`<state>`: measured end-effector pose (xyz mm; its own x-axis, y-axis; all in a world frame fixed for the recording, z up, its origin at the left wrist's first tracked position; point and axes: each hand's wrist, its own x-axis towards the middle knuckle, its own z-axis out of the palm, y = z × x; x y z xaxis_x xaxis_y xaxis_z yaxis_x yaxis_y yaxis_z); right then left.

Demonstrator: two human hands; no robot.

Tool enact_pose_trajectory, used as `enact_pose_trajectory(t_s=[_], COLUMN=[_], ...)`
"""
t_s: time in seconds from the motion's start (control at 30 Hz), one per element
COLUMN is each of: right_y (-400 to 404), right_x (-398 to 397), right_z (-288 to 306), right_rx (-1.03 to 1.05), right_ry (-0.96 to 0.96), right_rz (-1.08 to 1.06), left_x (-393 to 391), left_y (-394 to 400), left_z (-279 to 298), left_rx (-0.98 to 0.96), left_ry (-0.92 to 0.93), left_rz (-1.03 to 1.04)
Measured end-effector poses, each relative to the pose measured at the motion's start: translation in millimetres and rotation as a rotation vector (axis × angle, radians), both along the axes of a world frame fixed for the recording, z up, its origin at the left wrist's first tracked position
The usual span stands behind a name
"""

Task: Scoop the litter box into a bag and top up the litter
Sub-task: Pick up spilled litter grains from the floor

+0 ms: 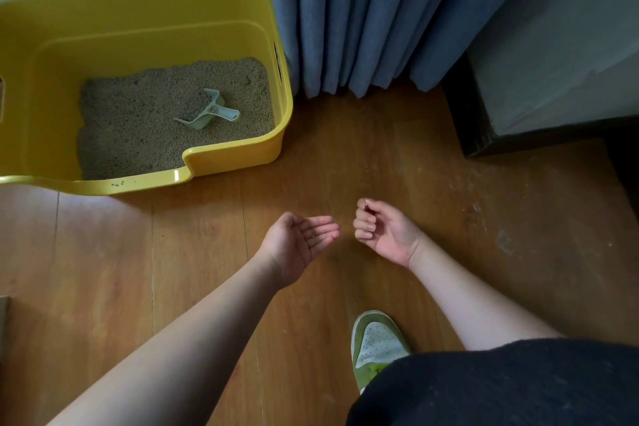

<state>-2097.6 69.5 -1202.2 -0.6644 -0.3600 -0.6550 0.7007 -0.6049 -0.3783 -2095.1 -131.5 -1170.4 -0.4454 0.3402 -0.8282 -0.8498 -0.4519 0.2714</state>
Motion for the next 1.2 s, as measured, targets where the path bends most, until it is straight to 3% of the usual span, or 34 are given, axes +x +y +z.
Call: enact_pose_trajectory(t_s=[0.1, 0.2, 0.27, 0.37, 0.47, 0.57, 0.9, 1.0, 1.1, 1.2], right_y=[5.0, 7.3, 5.1, 0.3, -6.9, -11.2, -12.4, -21.3, -39.8, -46.2], right_x=[1.6, -1.9, -7.0, -12.3, -18.1, -20.9, -15.2, -15.4, -10.7, -9.2], right_z=[-6.1, -14.3, -16.4, -18.6, -20.8, -23.1, -24.9, -3.6, 21.1, 27.9], right_rx=[0.007, 0.15, 0.442, 1.222, 1.387, 1.527, 1.572, 1.345, 1.102, 1.046], right_ry=[0.003, -0.116, -0.136, 0.105, 0.305, 0.353, 0.405, 0.455, 0.517, 0.543], right_rz=[0.0, -0.076, -0.045, 0.345, 0.446, 0.52, 0.543, 0.471, 0.569, 0.612], left_x=[2.9, 3.6, 3.0, 2.0, -0.9, -3.7, -4.0, -5.0, -5.7, -7.1], left_y=[1.3, 1.5, 1.0, -0.5, -1.4, -2.1, -4.7, -0.1, 9.1, 18.0], left_z=[-1.0, -2.1, -2.3, -1.1, 0.6, 2.4, 1.8, -2.2, -3.8, -2.4], left_rx=[-0.011, -0.019, -0.021, -0.021, -0.022, -0.015, -0.025, -0.108, -0.184, -0.209], left_ry=[-0.01, -0.012, -0.008, -0.004, -0.015, -0.014, -0.003, 0.015, 0.012, 0.007], left_rz=[-0.001, 0.004, 0.008, 0.009, 0.014, 0.024, 0.062, 0.055, 0.046, 0.095])
